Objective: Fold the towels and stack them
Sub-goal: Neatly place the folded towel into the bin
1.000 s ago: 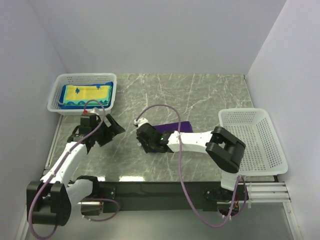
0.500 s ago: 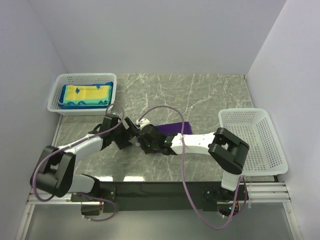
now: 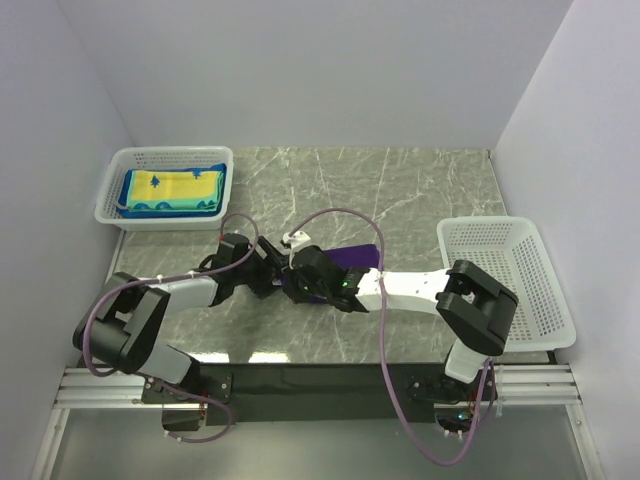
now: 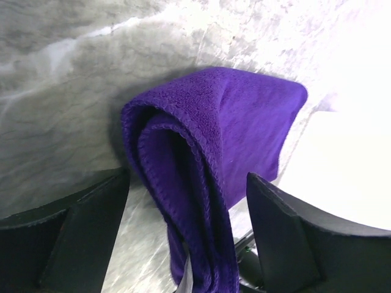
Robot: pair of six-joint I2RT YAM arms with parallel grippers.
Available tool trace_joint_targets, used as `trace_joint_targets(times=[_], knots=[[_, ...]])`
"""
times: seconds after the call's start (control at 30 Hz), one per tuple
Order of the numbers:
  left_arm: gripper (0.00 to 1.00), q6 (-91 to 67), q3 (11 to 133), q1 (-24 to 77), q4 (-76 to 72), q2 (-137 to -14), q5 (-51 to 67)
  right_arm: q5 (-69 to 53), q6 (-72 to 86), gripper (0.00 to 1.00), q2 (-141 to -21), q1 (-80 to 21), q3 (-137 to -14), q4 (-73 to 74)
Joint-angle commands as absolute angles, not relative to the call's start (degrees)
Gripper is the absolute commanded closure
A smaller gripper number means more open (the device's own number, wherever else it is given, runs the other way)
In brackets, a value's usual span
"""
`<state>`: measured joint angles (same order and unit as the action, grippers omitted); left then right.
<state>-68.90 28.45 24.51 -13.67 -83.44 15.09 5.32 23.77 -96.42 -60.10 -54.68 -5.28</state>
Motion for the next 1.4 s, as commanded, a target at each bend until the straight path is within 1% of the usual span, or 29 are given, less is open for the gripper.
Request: trace_joint_targets(times=[0.0, 0.03, 0.13, 0.17, 0.2, 0.23, 0.3, 0.33, 0.4, 0.43, 0.47, 0.5, 0.57, 0.6, 0.67, 0.7, 0.73, 0.8, 0.87, 0.97, 1.03, 1.07, 1.13, 1.17, 1.23, 1.27, 1.33, 1.37], knots=[[0.17, -70.0, 25.4, 25.4, -13.2, -86.7, 11.1, 5.1, 24.7, 1.00, -94.2, -59.7, -54.1, -9.1], [0.18, -70.0, 25.5, 25.4, -13.3, -87.2, 11.2, 5.0, 24.8, 1.00, -94.3, -59.7, -54.1, -9.1], [0.27, -70.0, 26.2, 25.4, -13.0, -87.4, 11.4, 4.4, 24.6, 1.00, -94.8, -59.8, -54.1, -9.1], [0.32, -69.9, 26.5, 25.4, -12.6, -87.1, 11.4, 4.2, 24.4, 1.00, -95.1, -59.8, -53.9, -9.1], [0.35, -69.3, 27.1, 25.4, -11.8, -86.8, 11.0, 4.3, 24.4, 1.00, -95.1, -59.7, -53.8, -9.0], [0.42, -68.8, 27.4, 25.4, -9.7, -85.6, 9.8, 4.3, 24.4, 1.00, -95.2, -59.7, -53.6, -9.0], [0.50, -67.3, 28.6, 25.4, -7.9, -84.3, 8.6, 4.3, 24.3, 1.00, -95.1, -59.8, -53.1, -9.1], [0.66, -67.0, 29.0, 25.3, -6.3, -83.2, 8.1, 4.3, 24.3, 1.00, -95.0, -59.8, -53.0, -9.2], [0.79, -65.8, 30.0, 25.3, -5.1, -82.4, 7.9, 4.4, 24.4, 1.00, -94.9, -59.8, -52.8, -9.3], [0.88, -65.5, 30.5, 25.4, -4.5, -81.8, 7.6, 4.5, 24.5, 0.99, -94.9, -59.7, -52.9, -9.2], [0.94, -64.9, 31.0, 25.4, -2.8, -81.8, 7.3, 4.6, 24.5, 0.95, -94.7, -59.7, -53.1, -8.8], [0.99, -63.6, 32.3, 25.4, -2.0, -81.7, 7.1, 4.7, 24.4, 0.76, -94.5, -59.7, -53.2, -8.4], [0.99, -61.6, 34.2, 25.4, -0.2, -81.8, 6.7, 6.5, 24.3, 0.57, -93.1, -59.8, -53.1, -7.1], [0.99, -59.3, 36.6, 25.4, 2.9, -82.2, 6.2, 7.6, 24.5, 0.37, -92.4, -59.9, -52.9, -6.4], [0.99, -56.6, 40.1, 25.0, 6.8, -83.6, 5.5, 10.8, 25.1, 0.21, -89.5, -59.6, -51.8, -4.7], [0.99, -53.8, 44.0, 25.0, 10.7, -84.2, 4.1, 11.7, 25.2, 0.11, -88.3, -59.5, -51.3, -4.1], [0.99, -52.4, 46.1, 24.4, 12.5, -85.6, 3.3, 12.6, 25.3, 0.08, -87.0, -59.5, -50.7, -3.7], [0.99, -48.5, 52.4, 23.7, 17.7, -87.1, 1.0, 14.4, 24.6, 0.03, -83.1, -59.4, -48.7, -2.1], [0.99, -45.9, 56.8, 22.0, 20.9, -89.4, 0.2, 15.5, 23.8, 0.01, -79.3, -59.3, -46.7, -0.5], [0.99, -39.1, 69.3, 18.6, 27.8, -93.6, -2.3, 15.7, 23.1, 0.01, -75.1, -59.2, -44.4, 2.4], [0.99, -36.9, 74.7, 15.6, 32.8, -96.7, -3.2, 15.4, 22.9, 0.01, -73.2, -59.3, -43.3, 3.7], [0.99, -34.7, 79.8, 14.6, 34.2, -97.7, -3.4, 15.1, 22.7, 0.01, -71.6, -59.2, -42.5, 4.8], [0.99, -32.9, 84.8, 12.0, 36.7, -100.4, -4.1, 14.0, 22.2, 0.01, -70.1, -59.2, -41.9, 5.9], [0.99, -31.0, 89.9, 11.2, 39.3, -101.4, -4.6, 13.9, 21.9, 0.01, -68.9, -59.3, -41.7, 7.3], [0.99, -29.5, 95.2, 8.7, 42.0, -104.6, -5.5, 13.7, 21.0, 0.01, -67.7, -59.3, -41.6, 8.7], [0.99, -27.6, 100.7, 8.0, 45.1, -105.8, -6.9, 13.7, 20.7, 0.01, -67.3, -59.2, -41.7, 9.8], [0.99, -26.1, 106.1, 6.1, 48.1, -109.0, -8.8, 13.6, 19.8, 0.01, -67.1, -59.3, -41.8, 10.7], [0.99, -24.1, 110.6, 5.5, 49.8, -109.9, -9.7, 13.4, 19.5, 0.00, -67.3, -59.2, -41.9, 11.2]])
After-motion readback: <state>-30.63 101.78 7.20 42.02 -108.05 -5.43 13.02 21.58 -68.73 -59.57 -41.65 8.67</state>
